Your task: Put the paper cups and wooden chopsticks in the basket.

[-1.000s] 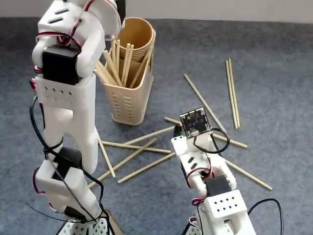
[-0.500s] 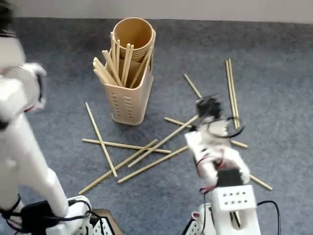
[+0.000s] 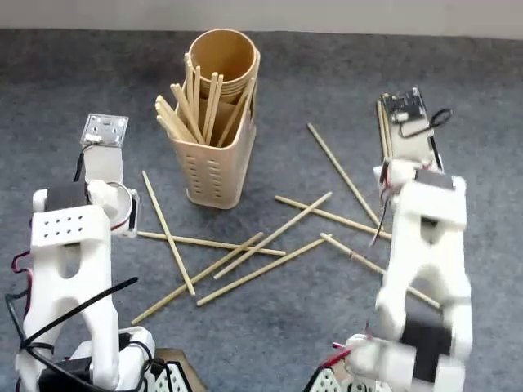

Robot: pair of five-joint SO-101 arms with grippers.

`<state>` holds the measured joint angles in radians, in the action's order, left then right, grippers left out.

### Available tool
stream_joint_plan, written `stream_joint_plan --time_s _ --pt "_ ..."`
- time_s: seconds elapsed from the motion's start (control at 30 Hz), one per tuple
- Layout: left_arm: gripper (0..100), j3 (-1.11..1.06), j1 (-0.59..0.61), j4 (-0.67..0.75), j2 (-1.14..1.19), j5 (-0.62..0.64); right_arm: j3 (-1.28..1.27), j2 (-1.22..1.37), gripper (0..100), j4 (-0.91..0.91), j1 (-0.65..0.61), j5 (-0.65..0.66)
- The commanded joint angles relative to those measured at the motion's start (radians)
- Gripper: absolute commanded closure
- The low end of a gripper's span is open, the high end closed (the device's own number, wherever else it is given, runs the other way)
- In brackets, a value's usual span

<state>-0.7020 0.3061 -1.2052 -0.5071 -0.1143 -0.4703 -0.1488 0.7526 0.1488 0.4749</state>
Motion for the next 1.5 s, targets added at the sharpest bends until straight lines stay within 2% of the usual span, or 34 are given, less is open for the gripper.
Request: stream_joint_plan --time_s 0.0,0.17,0.27,0.4,0.47,0.57,0.63,0.7,0.77,0.93,1.13,1.3,1.47 --pt "84 -0.03 0.035 0.086 -0.038 0.035 0.286 0.348 77.4 0.004 0.024 0.055" --pt "84 -0.044 0.042 0.095 -0.035 0.035 0.522 0.653 77.4 0.007 0.012 0.049" --pt "84 -0.085 0.042 0.15 -0.035 0.037 0.625 0.788 77.4 0.013 0.008 0.017" --pt "84 -0.108 0.042 0.176 -0.041 0.037 0.757 0.906 77.6 0.11 0.01 -0.025" --pt "84 -0.108 0.042 0.178 -0.041 0.037 0.814 0.954 82.7 0.168 0.01 -0.029" --pt "84 -0.111 0.042 0.18 -0.041 0.037 0.894 1.009 99.8 0.249 0.012 -0.031" --pt "84 -0.111 0.042 0.18 -0.041 0.037 0.94 1.041 97.4 0.3 0.015 -0.031" --pt "84 -0.113 0.042 0.18 -0.041 0.037 0.972 1.055 99.5 0.341 0.016 -0.037" --pt "84 -0.113 0.042 0.183 -0.041 0.037 1.009 1.049 99.2 0.369 0.027 -0.115" --pt "84 -0.113 0.041 0.186 -0.035 0.037 1.17 0.898 99.2 0.483 0.045 -0.258" --pt "84 -0.113 0.041 0.186 -0.033 0.037 1.345 0.521 99.2 0.642 -0.035 -0.405" --pt "84 -0.114 0.041 0.186 -0.033 0.037 1.357 0.193 99.2 0.642 -0.206 -0.454" --pt "84 -0.124 0.041 0.186 -0.033 0.037 1.291 -0.002 99.2 0.51 -0.423 -0.474"
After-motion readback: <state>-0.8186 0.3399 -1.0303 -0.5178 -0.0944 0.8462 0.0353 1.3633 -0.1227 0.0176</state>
